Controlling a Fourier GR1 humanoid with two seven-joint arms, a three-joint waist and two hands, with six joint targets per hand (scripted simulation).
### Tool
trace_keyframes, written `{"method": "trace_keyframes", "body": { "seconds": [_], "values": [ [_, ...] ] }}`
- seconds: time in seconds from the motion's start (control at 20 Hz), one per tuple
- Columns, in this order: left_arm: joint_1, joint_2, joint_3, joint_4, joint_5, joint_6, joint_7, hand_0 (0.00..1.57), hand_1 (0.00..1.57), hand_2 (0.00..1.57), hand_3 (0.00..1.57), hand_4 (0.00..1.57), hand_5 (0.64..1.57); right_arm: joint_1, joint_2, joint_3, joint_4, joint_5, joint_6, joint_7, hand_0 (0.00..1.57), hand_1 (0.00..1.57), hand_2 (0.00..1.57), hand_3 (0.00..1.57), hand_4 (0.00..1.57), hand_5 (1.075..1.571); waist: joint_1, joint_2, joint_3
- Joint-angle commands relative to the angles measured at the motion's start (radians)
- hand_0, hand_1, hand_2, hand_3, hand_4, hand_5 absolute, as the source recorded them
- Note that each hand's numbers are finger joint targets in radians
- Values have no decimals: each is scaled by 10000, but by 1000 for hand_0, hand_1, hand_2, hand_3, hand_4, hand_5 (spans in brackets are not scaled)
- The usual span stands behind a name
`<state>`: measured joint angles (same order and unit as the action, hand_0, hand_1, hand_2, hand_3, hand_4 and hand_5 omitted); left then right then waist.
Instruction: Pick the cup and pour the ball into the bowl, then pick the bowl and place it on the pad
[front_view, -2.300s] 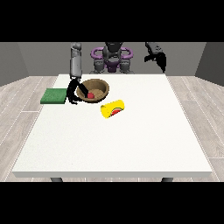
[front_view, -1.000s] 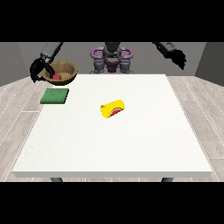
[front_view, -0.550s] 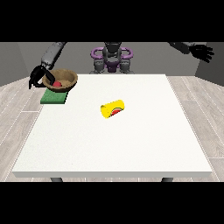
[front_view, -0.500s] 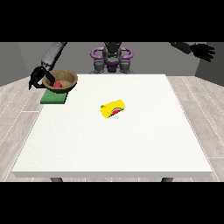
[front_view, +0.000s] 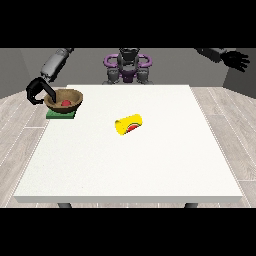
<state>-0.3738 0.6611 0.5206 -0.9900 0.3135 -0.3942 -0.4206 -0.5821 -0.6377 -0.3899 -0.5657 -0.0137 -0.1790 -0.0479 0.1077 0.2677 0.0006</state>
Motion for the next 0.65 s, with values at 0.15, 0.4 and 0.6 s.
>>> {"method": "trace_keyframes", "body": {
  "seconds": [0.15,0.4,0.6],
  "values": [
    [-20,55,-236,-254,-138,380,704,0,0,0,0,1178,1550,-354,-41,266,339,76,491,504,0,0,184,118,0,1392,-51,-731,-1],
    [312,-2006,-1840,-2220,-433,1197,1986,0,0,0,0,902,1559,-322,-610,310,914,188,1056,950,0,0,0,0,0,1354,80,-2105,11],
    [467,-1776,-1754,-927,-608,1185,2373,0,0,0,0,902,1559,-1123,756,939,-332,65,1441,1545,0,0,0,0,476,1434,-741,-3674,-25]
  ]
}}
